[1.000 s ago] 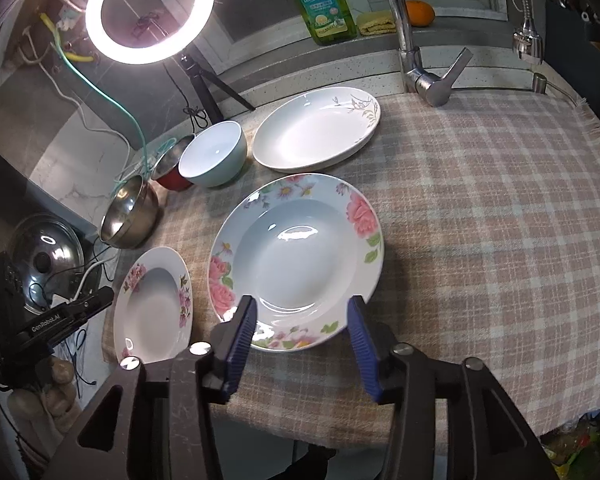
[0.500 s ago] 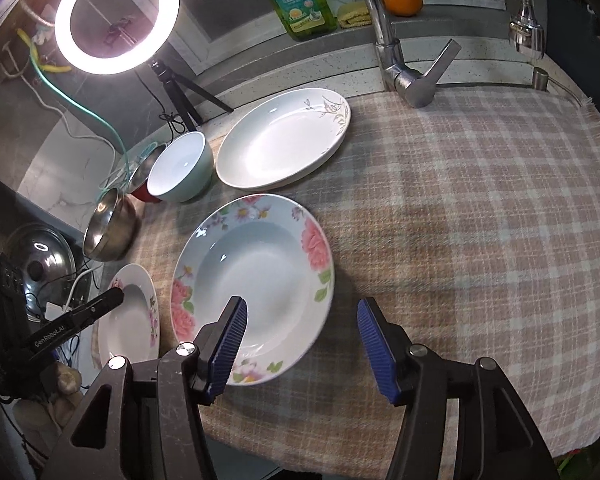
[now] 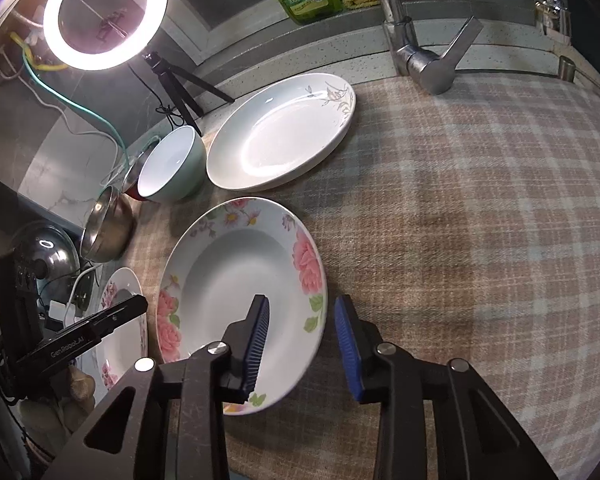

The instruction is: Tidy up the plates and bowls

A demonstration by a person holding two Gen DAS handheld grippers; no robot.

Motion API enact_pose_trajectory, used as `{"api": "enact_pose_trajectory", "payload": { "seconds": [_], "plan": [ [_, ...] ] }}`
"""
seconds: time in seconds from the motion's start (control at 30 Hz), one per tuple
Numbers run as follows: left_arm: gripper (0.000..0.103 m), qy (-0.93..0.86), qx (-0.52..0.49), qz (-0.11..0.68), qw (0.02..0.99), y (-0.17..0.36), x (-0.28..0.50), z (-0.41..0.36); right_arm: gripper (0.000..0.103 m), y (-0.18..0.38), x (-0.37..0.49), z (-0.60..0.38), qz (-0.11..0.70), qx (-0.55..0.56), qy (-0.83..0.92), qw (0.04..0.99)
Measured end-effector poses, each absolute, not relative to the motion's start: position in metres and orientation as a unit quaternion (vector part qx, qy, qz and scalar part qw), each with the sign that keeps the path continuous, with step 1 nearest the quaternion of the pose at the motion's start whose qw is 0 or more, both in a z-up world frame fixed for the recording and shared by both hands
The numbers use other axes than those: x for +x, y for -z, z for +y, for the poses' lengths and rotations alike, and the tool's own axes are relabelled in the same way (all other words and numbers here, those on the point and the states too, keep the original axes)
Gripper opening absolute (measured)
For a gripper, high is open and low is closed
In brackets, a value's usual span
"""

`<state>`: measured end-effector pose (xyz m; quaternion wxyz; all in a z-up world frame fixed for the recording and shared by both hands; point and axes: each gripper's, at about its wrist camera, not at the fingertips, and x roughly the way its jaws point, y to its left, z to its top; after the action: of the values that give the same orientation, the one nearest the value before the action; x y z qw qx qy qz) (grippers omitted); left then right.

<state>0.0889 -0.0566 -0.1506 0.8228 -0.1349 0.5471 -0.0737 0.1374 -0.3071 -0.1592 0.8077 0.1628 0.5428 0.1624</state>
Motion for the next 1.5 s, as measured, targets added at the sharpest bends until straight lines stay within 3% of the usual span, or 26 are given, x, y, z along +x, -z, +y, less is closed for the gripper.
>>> {"api": "enact_pose_trajectory", "payload": {
  "seconds": [0.2, 0.87, 1.5],
  "plan": [
    [0.013, 0.076, -0.124, 0.558, 0.817, 0.155, 0.097, -0.062, 0.022, 0.169, 0.141, -0.31, 0.549, 0.178, -0.165, 0.799],
    [0.012, 0.077, -0.122, 0.573, 0.807, 0.164, 0.104, -0.068, 0.011, 0.188, 0.15, -0.314, 0.57, 0.203, -0.178, 0.776],
    [0.011, 0.074, -0.126, 0.572, 0.807, 0.167, 0.107, -0.069, 0.008, 0.192, 0.152, -0.32, 0.578, 0.221, -0.181, 0.764]
  ]
}}
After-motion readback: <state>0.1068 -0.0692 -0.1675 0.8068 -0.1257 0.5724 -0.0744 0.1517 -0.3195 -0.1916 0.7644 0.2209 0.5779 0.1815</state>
